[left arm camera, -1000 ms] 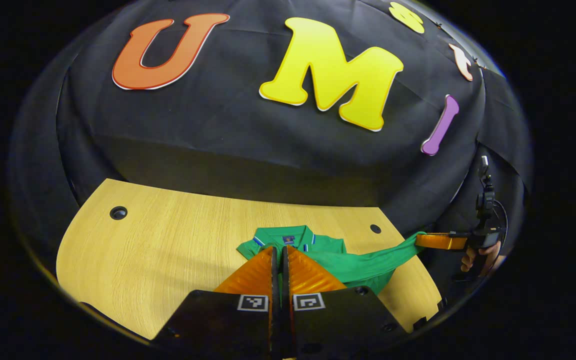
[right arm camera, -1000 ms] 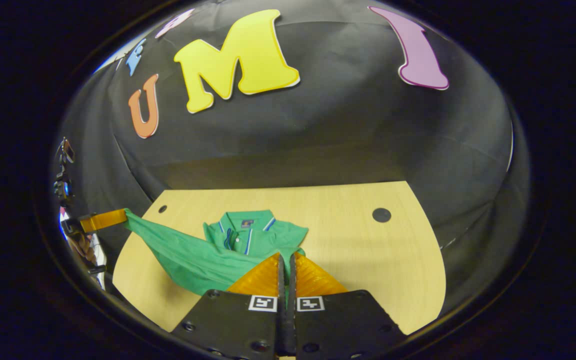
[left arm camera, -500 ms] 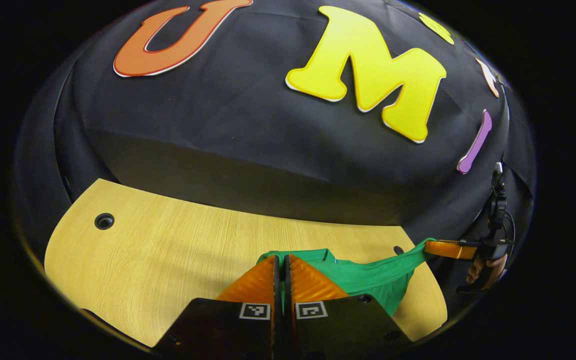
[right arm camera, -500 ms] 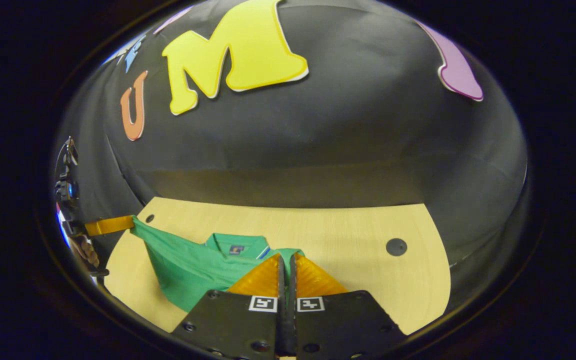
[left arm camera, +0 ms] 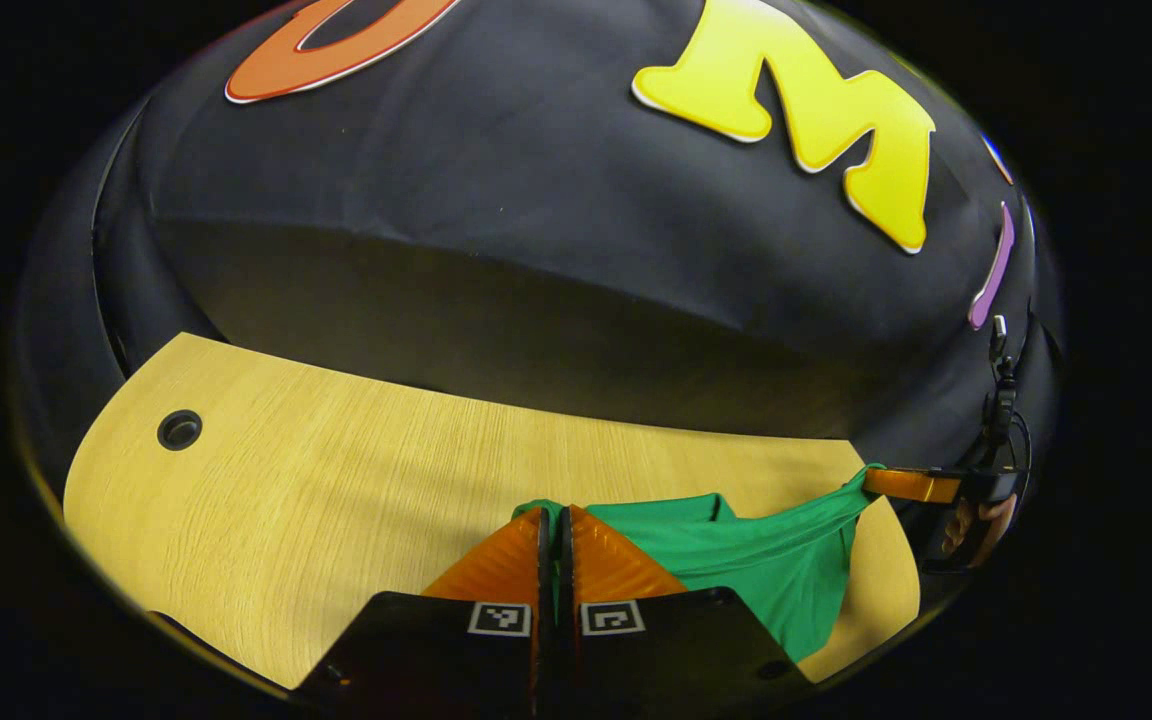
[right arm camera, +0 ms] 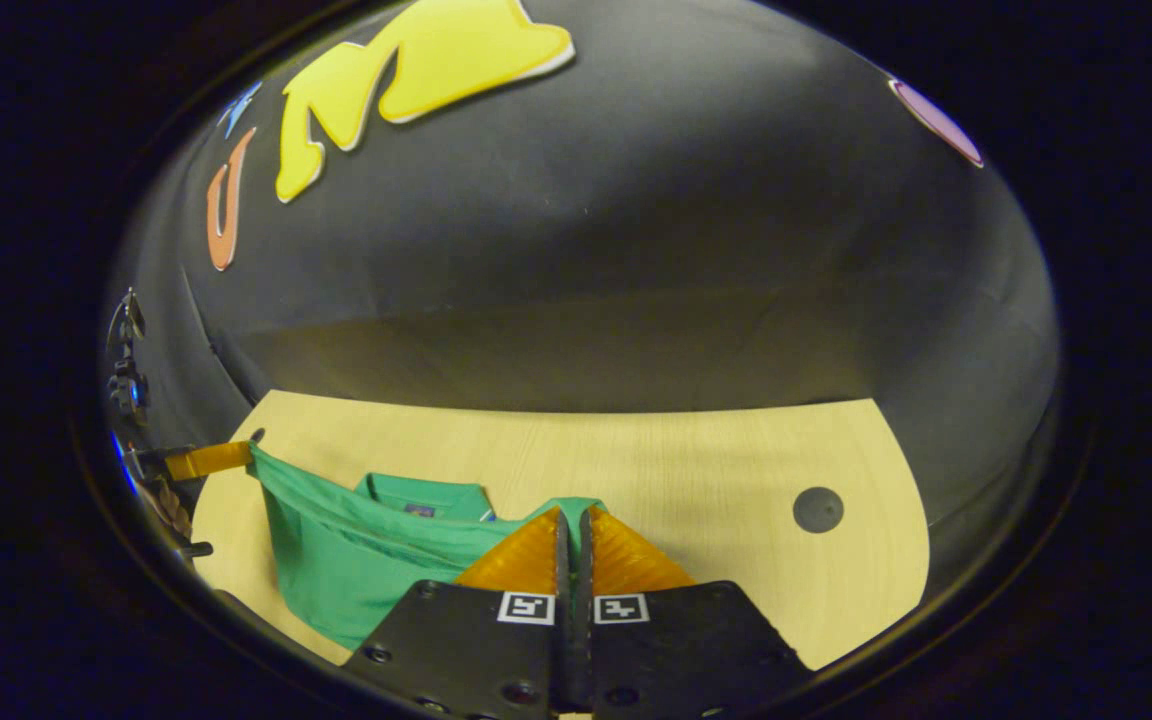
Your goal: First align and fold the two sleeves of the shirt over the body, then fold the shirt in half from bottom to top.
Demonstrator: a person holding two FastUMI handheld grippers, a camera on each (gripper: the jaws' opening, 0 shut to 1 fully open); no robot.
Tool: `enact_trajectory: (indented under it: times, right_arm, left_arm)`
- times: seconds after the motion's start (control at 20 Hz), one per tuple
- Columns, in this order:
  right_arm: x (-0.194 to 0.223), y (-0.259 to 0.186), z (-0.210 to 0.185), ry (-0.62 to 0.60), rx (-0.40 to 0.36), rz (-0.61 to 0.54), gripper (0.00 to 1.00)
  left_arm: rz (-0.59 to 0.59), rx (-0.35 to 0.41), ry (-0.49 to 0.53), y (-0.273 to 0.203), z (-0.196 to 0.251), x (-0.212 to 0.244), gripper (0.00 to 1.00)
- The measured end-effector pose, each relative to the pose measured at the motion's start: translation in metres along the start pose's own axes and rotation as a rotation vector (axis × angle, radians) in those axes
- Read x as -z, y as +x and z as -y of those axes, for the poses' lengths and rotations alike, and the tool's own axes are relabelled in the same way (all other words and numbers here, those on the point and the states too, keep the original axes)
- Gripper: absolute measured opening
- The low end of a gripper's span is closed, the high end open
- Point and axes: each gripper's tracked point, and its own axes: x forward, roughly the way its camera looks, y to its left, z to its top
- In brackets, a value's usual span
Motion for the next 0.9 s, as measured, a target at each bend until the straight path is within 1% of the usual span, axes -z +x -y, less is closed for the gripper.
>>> enact_trajectory:
  times: [0.1,0.2,0.3,0.35,0.4,0.45,0.5,0.55,0.6,0.65,0.7,0.75,0.8,0.85,0.9]
  right_arm:
    - [0.010,0.014,0.002,0.002,0.006,-0.024,0.00]
    - [0.016,0.027,0.001,-0.014,0.016,-0.036,0.00]
    - [0.022,0.032,0.001,-0.024,0.032,-0.050,0.00]
    - [0.025,0.033,0.003,-0.028,0.042,-0.052,0.03]
    - [0.028,0.032,0.005,-0.035,0.060,-0.058,0.03]
    - [0.031,0.032,0.004,-0.042,0.067,-0.054,0.07]
    - [0.032,0.029,0.005,-0.051,0.083,-0.054,0.07]
    - [0.035,0.027,0.007,-0.057,0.091,-0.050,0.11]
    - [0.036,0.020,0.007,-0.057,0.094,-0.046,0.16]
    - [0.038,0.012,0.010,-0.058,0.104,-0.042,0.40]
    - [0.037,0.003,0.009,-0.059,0.111,-0.028,0.48]
    - [0.034,-0.008,0.004,-0.060,0.114,-0.008,0.68]
    - [0.029,-0.021,0.000,-0.061,0.116,0.015,0.80]
    - [0.022,-0.036,-0.004,-0.064,0.123,0.050,0.92]
    - [0.013,-0.054,-0.009,-0.068,0.126,0.089,0.95]
  left_arm:
    - [-0.032,-0.015,-0.008,0.013,-0.004,0.014,0.06]
    - [-0.029,-0.078,-0.009,0.021,-0.014,0.019,0.07]
    - [-0.027,-0.099,-0.016,0.028,-0.016,0.021,0.07]
    - [-0.033,-0.098,-0.027,0.026,-0.016,0.025,0.09]
    - [-0.045,-0.101,-0.035,0.025,-0.016,0.028,0.12]
    - [-0.052,-0.128,-0.037,0.022,-0.022,0.031,0.17]
    - [-0.061,-0.144,-0.042,0.020,-0.026,0.033,0.22]
    - [-0.061,-0.169,-0.049,0.011,-0.031,0.031,0.24]
    - [-0.048,-0.180,-0.056,0.007,-0.034,0.029,0.59]
    - [-0.025,-0.183,-0.059,0.000,-0.035,0.025,0.61]
    - [-0.014,-0.197,-0.054,-0.007,-0.036,0.019,0.68]
    - [0.000,-0.210,-0.045,-0.022,-0.037,0.014,0.93]
    - [0.022,-0.217,-0.036,-0.035,-0.035,0.007,0.99]
    - [0.057,-0.229,-0.015,-0.050,-0.032,-0.004,0.98]
    - [0.092,-0.243,0.012,-0.068,-0.029,-0.014,0.98]
